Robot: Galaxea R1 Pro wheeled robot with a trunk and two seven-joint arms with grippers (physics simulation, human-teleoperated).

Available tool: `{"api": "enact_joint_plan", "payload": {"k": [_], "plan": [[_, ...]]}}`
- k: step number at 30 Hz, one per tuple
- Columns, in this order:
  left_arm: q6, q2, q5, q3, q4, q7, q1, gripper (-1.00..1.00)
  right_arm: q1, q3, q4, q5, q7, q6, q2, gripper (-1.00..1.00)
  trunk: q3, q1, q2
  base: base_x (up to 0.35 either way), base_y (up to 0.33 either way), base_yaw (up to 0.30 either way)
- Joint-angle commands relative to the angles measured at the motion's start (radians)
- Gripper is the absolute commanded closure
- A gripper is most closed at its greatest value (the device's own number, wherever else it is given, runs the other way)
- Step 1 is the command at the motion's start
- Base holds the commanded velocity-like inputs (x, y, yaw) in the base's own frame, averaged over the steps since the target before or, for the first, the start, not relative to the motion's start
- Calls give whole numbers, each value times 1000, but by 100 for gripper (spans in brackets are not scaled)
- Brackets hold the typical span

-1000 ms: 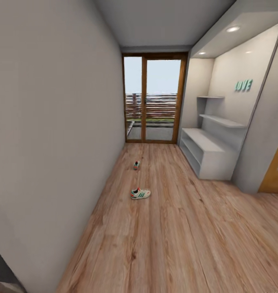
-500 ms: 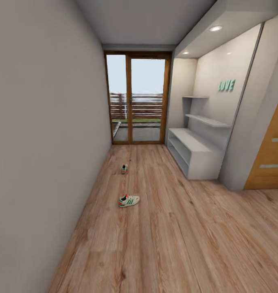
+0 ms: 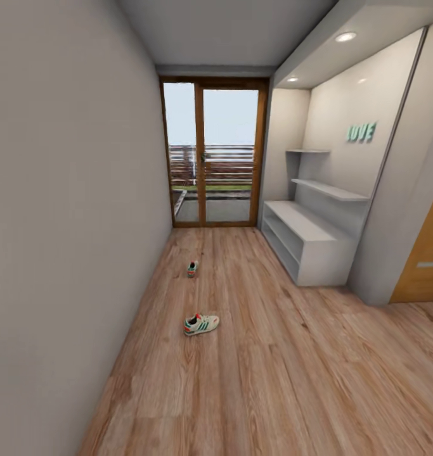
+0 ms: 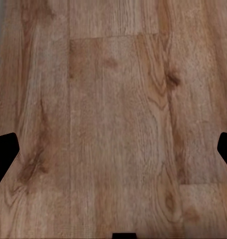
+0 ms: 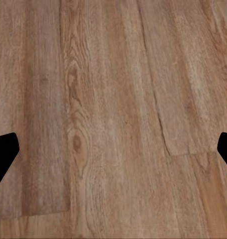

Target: Pick up the two gym shoes and the two sandals from the corridor floor and place them onto the hallstand (shoe rack) in the corridor, making sure they are on the rack and not on the floor. Arrange them so the two gym shoes are next to each other and the two sandals are next to each other.

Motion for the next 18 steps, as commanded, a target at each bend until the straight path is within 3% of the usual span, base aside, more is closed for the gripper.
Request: {"api": "enact_joint_plan", "payload": {"k": [1,18], "plan": [[-3,0,-1,0,1,-1,-1,-100,0,2,1,-8,0,-4,0,-100,-1,1,0,333,83,0],[-3,0,-1,0,1,-1,-1,-100,0,6,28,-6,0,-4,0,-100,-1,1,0,334,83,0]]}}
